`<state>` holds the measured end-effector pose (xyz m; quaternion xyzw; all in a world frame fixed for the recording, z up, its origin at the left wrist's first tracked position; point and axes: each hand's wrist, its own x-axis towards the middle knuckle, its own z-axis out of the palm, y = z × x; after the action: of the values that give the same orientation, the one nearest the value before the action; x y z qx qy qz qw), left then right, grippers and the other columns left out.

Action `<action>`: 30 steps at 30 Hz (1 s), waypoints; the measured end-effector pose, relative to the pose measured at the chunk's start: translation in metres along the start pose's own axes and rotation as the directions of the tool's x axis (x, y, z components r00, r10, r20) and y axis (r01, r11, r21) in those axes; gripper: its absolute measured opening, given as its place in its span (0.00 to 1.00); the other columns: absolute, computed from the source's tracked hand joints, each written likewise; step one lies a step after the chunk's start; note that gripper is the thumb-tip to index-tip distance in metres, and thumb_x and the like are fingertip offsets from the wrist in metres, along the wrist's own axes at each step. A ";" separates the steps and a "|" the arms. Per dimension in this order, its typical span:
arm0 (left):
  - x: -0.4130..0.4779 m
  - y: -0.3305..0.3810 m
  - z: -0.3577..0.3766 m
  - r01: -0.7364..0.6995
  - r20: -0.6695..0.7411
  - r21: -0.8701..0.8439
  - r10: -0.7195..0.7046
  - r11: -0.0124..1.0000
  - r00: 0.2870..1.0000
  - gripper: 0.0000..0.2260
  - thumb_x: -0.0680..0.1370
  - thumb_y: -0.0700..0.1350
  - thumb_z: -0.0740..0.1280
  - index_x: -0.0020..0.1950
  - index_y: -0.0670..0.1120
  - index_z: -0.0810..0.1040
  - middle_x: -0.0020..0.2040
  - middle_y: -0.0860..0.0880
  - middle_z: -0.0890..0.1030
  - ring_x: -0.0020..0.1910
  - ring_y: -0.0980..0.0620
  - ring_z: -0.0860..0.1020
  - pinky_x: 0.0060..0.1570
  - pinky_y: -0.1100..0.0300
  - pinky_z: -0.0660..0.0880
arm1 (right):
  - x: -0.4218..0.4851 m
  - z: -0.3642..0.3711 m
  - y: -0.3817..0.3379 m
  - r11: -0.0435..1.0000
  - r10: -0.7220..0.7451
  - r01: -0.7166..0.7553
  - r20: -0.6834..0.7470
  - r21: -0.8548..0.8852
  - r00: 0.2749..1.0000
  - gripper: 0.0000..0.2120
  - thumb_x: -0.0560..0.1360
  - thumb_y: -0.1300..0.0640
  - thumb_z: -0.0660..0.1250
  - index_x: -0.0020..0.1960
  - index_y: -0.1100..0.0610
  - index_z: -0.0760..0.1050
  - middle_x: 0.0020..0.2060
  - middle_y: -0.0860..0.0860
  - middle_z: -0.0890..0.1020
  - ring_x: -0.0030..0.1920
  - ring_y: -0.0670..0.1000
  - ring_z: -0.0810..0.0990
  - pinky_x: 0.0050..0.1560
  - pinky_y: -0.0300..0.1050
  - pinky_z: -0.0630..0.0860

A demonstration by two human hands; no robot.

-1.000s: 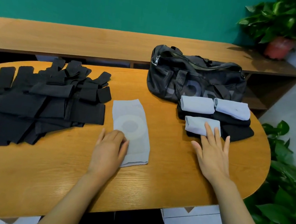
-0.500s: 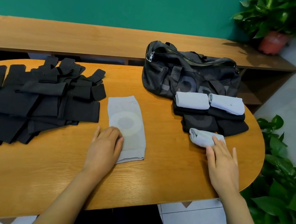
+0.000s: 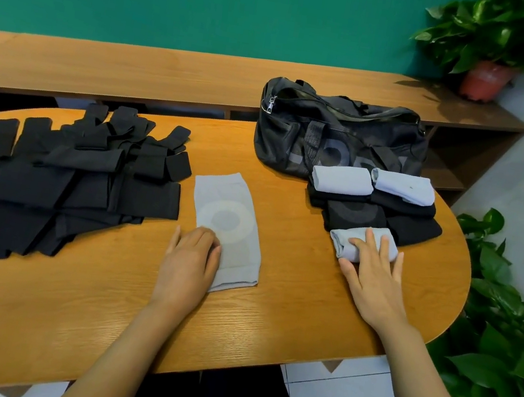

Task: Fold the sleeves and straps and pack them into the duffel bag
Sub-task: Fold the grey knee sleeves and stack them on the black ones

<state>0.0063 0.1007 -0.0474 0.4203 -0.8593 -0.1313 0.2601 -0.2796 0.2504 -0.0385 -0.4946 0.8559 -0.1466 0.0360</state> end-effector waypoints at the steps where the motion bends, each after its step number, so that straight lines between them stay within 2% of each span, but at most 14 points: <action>1: 0.000 0.000 0.000 -0.001 0.002 -0.004 0.001 1.000 1.000 0.05 0.82 0.45 0.60 0.48 0.52 0.72 0.46 0.58 0.74 0.47 0.60 0.72 0.73 0.46 0.59 | 0.001 -0.001 0.000 1.000 0.001 -0.001 0.004 -0.002 1.000 0.32 0.76 0.33 0.42 0.75 0.46 0.59 0.80 0.51 0.49 0.79 0.54 0.40 0.76 0.59 0.36; 5: 0.001 0.000 -0.002 0.009 0.014 -0.064 -0.008 0.998 1.000 0.05 0.83 0.46 0.59 0.48 0.53 0.73 0.48 0.58 0.75 0.50 0.60 0.73 0.75 0.46 0.53 | -0.002 -0.003 -0.005 1.000 -0.013 0.013 -0.059 -0.007 0.998 0.33 0.76 0.32 0.44 0.74 0.48 0.62 0.80 0.51 0.50 0.79 0.54 0.40 0.75 0.56 0.34; 8: -0.002 -0.001 -0.006 -0.004 0.033 -0.119 0.008 0.993 0.999 0.08 0.83 0.48 0.59 0.55 0.51 0.77 0.57 0.57 0.77 0.61 0.58 0.72 0.77 0.49 0.44 | -0.007 -0.005 -0.014 0.998 -0.055 0.054 -0.097 -0.019 0.994 0.32 0.78 0.32 0.46 0.74 0.49 0.62 0.80 0.50 0.50 0.79 0.53 0.40 0.74 0.54 0.32; 11: -0.008 -0.003 -0.013 -0.011 0.061 -0.124 0.018 0.992 0.998 0.14 0.83 0.51 0.58 0.65 0.49 0.77 0.68 0.53 0.74 0.71 0.56 0.67 0.76 0.50 0.39 | -0.012 -0.009 -0.029 0.994 -0.107 0.108 -0.105 0.006 0.989 0.31 0.79 0.32 0.47 0.75 0.48 0.60 0.80 0.48 0.51 0.79 0.50 0.38 0.75 0.55 0.33; 15: -0.019 -0.011 -0.022 -0.064 0.122 -0.111 0.078 0.992 0.989 0.26 0.80 0.62 0.49 0.70 0.52 0.73 0.72 0.54 0.71 0.74 0.58 0.62 0.75 0.56 0.35 | -0.020 -0.006 -0.068 0.966 -0.255 0.253 -0.054 -0.053 0.965 0.30 0.81 0.33 0.44 0.76 0.48 0.60 0.79 0.46 0.51 0.78 0.48 0.37 0.76 0.53 0.33; 16: -0.021 -0.013 -0.024 -0.072 0.136 -0.108 0.087 0.992 0.987 0.27 0.80 0.63 0.48 0.70 0.52 0.73 0.72 0.55 0.71 0.75 0.59 0.60 0.75 0.56 0.34 | -0.022 -0.004 -0.080 0.950 -0.309 0.307 -0.032 -0.055 0.950 0.31 0.80 0.33 0.42 0.76 0.48 0.60 0.79 0.45 0.52 0.78 0.47 0.37 0.76 0.52 0.32; 18: -0.024 -0.016 -0.026 -0.076 0.158 -0.092 0.090 0.993 0.983 0.22 0.82 0.60 0.52 0.70 0.54 0.73 0.73 0.56 0.69 0.76 0.60 0.57 0.74 0.55 0.32 | -0.027 0.004 -0.103 0.916 -0.401 0.402 0.030 -0.013 0.915 0.34 0.78 0.32 0.39 0.76 0.47 0.61 0.79 0.44 0.53 0.78 0.46 0.37 0.75 0.51 0.30; 21: -0.028 -0.019 -0.027 -0.065 0.179 -0.076 0.078 0.995 0.981 0.17 0.84 0.54 0.55 0.70 0.55 0.74 0.74 0.57 0.68 0.77 0.59 0.54 0.74 0.52 0.31 | -0.030 0.016 -0.125 0.867 -0.497 0.491 0.074 0.088 0.865 0.34 0.78 0.32 0.39 0.76 0.48 0.63 0.78 0.43 0.57 0.78 0.42 0.39 0.76 0.52 0.32; 23: -0.029 -0.021 -0.028 -0.064 0.174 -0.084 0.078 0.994 0.982 0.17 0.83 0.54 0.56 0.70 0.55 0.74 0.74 0.57 0.68 0.77 0.58 0.55 0.74 0.52 0.31 | -0.031 0.024 -0.130 0.850 -0.519 0.507 0.065 0.142 0.852 0.32 0.79 0.33 0.42 0.72 0.49 0.67 0.76 0.43 0.63 0.78 0.40 0.43 0.77 0.51 0.35; 26: -0.030 -0.023 -0.029 -0.044 0.153 -0.111 0.061 0.993 0.986 0.16 0.83 0.54 0.56 0.68 0.55 0.75 0.73 0.57 0.70 0.76 0.59 0.57 0.75 0.54 0.33 | -0.031 0.029 -0.130 0.852 -0.482 0.472 -0.013 0.228 0.876 0.26 0.81 0.36 0.44 0.58 0.51 0.72 0.71 0.45 0.72 0.77 0.41 0.53 0.78 0.49 0.41; 28: -0.029 -0.023 -0.028 -0.026 0.142 -0.132 0.045 0.991 0.989 0.16 0.84 0.53 0.56 0.67 0.55 0.76 0.72 0.57 0.71 0.76 0.59 0.58 0.75 0.54 0.34 | -0.031 0.033 -0.127 0.848 -0.462 0.479 -0.127 0.226 0.878 0.29 0.82 0.37 0.42 0.49 0.53 0.76 0.69 0.47 0.75 0.75 0.45 0.60 0.78 0.50 0.47; 30: -0.028 -0.023 -0.027 -0.013 0.137 -0.152 0.034 0.988 0.990 0.15 0.84 0.53 0.55 0.66 0.55 0.77 0.71 0.56 0.72 0.75 0.59 0.59 0.76 0.54 0.35 | -0.033 0.036 -0.123 0.853 -0.442 0.480 -0.205 0.205 0.873 0.34 0.83 0.38 0.41 0.45 0.54 0.82 0.67 0.47 0.77 0.74 0.47 0.64 0.77 0.49 0.50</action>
<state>0.0509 0.1088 -0.0444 0.3790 -0.8680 -0.2215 0.2321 -0.1525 0.2130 -0.0398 -0.6645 0.6869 -0.2943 -0.0028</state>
